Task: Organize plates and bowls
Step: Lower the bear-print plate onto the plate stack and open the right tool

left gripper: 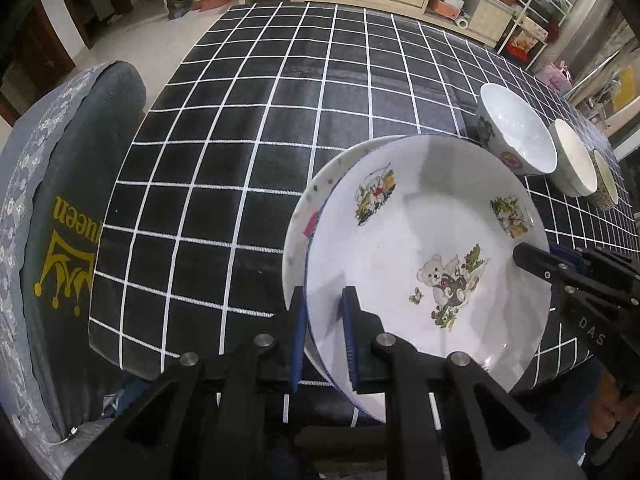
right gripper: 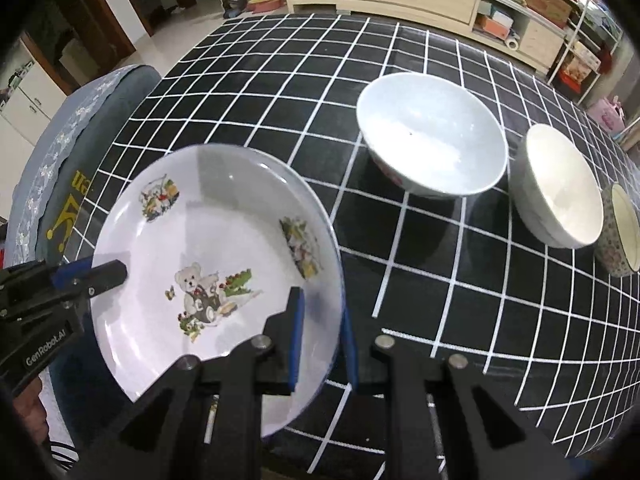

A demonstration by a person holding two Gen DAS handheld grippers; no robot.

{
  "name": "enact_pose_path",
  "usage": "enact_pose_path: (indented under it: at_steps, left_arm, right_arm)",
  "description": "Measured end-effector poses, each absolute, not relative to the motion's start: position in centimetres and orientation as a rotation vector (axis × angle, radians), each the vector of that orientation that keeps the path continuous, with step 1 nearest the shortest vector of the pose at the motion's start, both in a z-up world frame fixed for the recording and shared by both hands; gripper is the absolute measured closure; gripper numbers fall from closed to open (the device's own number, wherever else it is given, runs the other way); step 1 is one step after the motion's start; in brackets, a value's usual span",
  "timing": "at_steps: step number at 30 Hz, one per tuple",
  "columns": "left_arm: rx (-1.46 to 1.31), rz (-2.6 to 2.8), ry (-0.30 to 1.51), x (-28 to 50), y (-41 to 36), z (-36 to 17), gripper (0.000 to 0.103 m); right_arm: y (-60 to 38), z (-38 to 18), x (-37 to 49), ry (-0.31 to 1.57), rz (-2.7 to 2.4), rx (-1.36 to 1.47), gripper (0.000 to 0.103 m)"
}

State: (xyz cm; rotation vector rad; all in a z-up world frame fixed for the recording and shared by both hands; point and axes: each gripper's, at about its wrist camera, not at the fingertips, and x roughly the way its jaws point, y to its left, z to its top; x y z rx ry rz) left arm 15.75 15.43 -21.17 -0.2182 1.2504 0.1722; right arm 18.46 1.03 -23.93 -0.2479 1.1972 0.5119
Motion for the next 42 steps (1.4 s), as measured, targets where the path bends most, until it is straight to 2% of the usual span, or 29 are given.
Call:
enact_pose_path:
  at_steps: [14,18,21,27,29,32,35,40,42]
  left_arm:
    - [-0.282,0.167,1.255,16.9,16.1,-21.8,0.089]
    - [-0.308,0.176,1.258,16.7,16.2,-21.7,0.087]
    - [-0.335,0.166,1.267,16.5,16.1,-21.6,0.082]
    - [-0.306,0.184,1.275,16.5,15.6,-21.4,0.081]
    - [-0.306,0.187,1.270,16.3,15.5,-21.2,0.077]
    - [-0.291,0.202,1.266,16.3,15.3,-20.7,0.064]
    - [-0.240,0.225,1.239,16.0,14.8,-19.7,0.062]
    - [-0.237,0.188,1.224,15.8,14.1,-18.7,0.062]
    - [-0.238,0.173,1.215,15.8,13.6,-18.2,0.062]
  right_arm:
    - [1.4,-25.0,19.4,1.226,0.505,-0.259,0.080]
    - [1.3,-25.1,19.3,1.235,0.506,-0.252,0.080]
    - [1.4,-25.1,18.9,1.225,0.505,-0.272,0.080]
    - [1.0,-24.9,18.5,1.223,0.509,-0.269,0.080]
    - [0.7,-24.7,18.5,1.224,0.510,-0.257,0.080]
    - [0.4,-24.6,18.5,1.232,0.506,-0.242,0.080]
    - [0.2,-24.5,18.4,1.242,0.502,-0.220,0.080]
    - [-0.8,-23.7,18.1,1.248,0.508,-0.175,0.076]
    - [-1.3,-23.2,18.2,1.242,0.500,-0.167,0.066]
